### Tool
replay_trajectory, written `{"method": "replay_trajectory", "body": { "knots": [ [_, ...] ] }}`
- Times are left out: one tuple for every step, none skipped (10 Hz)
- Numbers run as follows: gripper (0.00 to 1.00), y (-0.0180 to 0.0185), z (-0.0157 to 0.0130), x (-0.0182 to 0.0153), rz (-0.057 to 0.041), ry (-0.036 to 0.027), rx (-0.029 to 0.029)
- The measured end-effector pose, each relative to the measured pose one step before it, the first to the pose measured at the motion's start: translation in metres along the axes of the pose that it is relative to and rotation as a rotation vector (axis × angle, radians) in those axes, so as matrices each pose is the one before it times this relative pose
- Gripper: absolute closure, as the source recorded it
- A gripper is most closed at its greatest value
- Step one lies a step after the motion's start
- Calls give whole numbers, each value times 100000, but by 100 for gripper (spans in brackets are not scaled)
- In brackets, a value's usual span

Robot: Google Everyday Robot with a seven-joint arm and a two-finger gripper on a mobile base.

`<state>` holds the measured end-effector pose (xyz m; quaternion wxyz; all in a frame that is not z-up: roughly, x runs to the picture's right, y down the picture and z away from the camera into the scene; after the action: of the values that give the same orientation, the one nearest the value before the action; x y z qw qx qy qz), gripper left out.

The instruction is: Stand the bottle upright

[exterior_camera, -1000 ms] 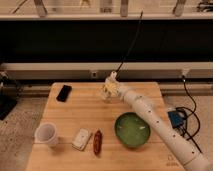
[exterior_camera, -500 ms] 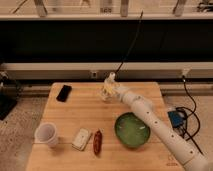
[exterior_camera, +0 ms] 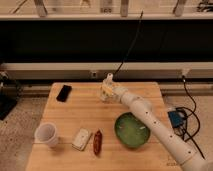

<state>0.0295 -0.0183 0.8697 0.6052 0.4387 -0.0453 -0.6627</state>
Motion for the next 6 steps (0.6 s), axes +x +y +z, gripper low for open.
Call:
{"method": "replay_trajectory", "body": {
  "knots": [
    [97,-161,120,-51,-1301,-48,571],
    [97,-118,81,-31,-939,-100,420],
    [97,-89,64,-3,-941,-156,355],
    [97,-205,139,-76,-1392,-408,650],
    [97,-75,66,-149,-1131,-580,475],
    [97,-65,48,-69,-980,-473,402]
  ]
}}
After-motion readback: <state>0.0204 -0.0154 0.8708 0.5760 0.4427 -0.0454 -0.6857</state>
